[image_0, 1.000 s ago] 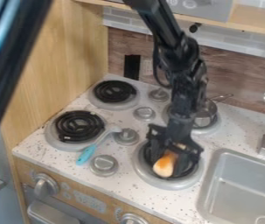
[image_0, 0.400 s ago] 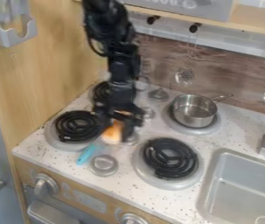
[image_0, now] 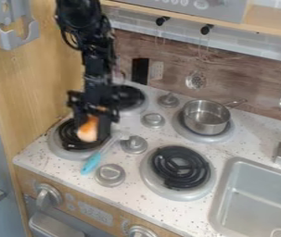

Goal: Move the object to the left burner of the stove

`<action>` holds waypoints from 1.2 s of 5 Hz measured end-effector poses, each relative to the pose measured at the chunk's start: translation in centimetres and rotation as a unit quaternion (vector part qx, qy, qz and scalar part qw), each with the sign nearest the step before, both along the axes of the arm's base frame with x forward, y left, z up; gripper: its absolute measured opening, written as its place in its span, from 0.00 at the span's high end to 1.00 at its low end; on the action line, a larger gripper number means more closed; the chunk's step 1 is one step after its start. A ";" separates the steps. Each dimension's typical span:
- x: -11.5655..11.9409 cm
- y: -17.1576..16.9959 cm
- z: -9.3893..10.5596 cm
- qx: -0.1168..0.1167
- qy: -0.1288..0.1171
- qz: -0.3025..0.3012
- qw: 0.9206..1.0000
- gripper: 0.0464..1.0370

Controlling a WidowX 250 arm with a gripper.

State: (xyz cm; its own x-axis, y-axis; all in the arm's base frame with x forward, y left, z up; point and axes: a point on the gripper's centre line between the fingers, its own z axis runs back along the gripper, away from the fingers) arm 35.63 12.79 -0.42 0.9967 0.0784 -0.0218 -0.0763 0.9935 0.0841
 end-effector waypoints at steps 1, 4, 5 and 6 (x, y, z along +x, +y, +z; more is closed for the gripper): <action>0.3 1.3 -1.7 -0.003 0.024 0.011 1.000 0.42; 2.2 2.0 -4.2 -0.013 0.050 -0.001 0.999 0.35; 2.2 2.0 -4.3 -0.014 0.049 -0.004 0.999 0.06; 1.8 1.7 -4.1 -0.012 0.047 -0.010 0.999 0.02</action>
State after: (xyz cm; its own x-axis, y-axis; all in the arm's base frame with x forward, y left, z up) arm 37.39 14.52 -4.53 0.9917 0.0560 -0.1161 -0.0486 0.9967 0.0652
